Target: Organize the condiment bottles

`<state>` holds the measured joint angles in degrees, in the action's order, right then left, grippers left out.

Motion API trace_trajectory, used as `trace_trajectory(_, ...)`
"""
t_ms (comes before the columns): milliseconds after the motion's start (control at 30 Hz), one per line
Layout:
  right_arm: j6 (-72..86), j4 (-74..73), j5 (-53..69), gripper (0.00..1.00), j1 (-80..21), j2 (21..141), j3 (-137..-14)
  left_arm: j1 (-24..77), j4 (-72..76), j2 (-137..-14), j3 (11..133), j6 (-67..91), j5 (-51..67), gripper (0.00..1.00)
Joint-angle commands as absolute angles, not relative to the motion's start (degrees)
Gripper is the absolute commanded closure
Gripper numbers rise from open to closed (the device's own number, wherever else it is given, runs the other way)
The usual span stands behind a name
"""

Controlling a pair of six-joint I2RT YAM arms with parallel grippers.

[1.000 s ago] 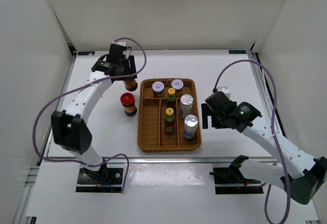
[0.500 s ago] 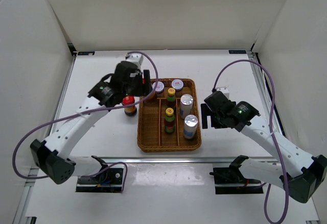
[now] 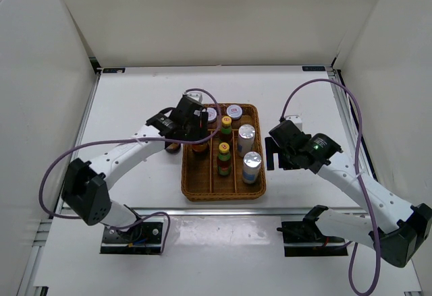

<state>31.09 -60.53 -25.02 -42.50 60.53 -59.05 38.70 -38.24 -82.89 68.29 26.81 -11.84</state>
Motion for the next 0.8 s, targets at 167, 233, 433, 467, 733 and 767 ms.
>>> trace_trajectory(167,31.55,-61.35,-26.28,0.0,-42.8,60.64,-58.71,39.9,-33.31,-85.17,71.8,26.37,-14.33,0.38)
trace_trajectory(233,31.55,-61.35,-25.75,0.0,-42.8,60.64,-58.71,39.9,-34.88,-85.17,73.03,26.37,-17.04,0.16)
trace_trajectory(433,31.55,-61.35,-25.75,0.0,-43.33,60.64,-58.71,39.9,-39.02,-73.17,76.38,22.24,-27.94,0.0)
trace_trajectory(467,31.55,-61.35,-25.75,0.0,-43.33,60.64,-58.71,39.9,-39.02,-71.3,76.38,21.63,-29.25,0.0)
trace_trajectory(733,31.55,-61.35,-25.75,0.0,-43.33,61.7,-58.71,24.02,-39.02,-70.29,67.68,20.12,-16.37,0.0)
trace_trajectory(767,31.55,-61.35,-25.75,0.0,-43.33,61.7,-58.71,23.04,-39.02,-71.44,67.68,20.82,-12.35,0.0)
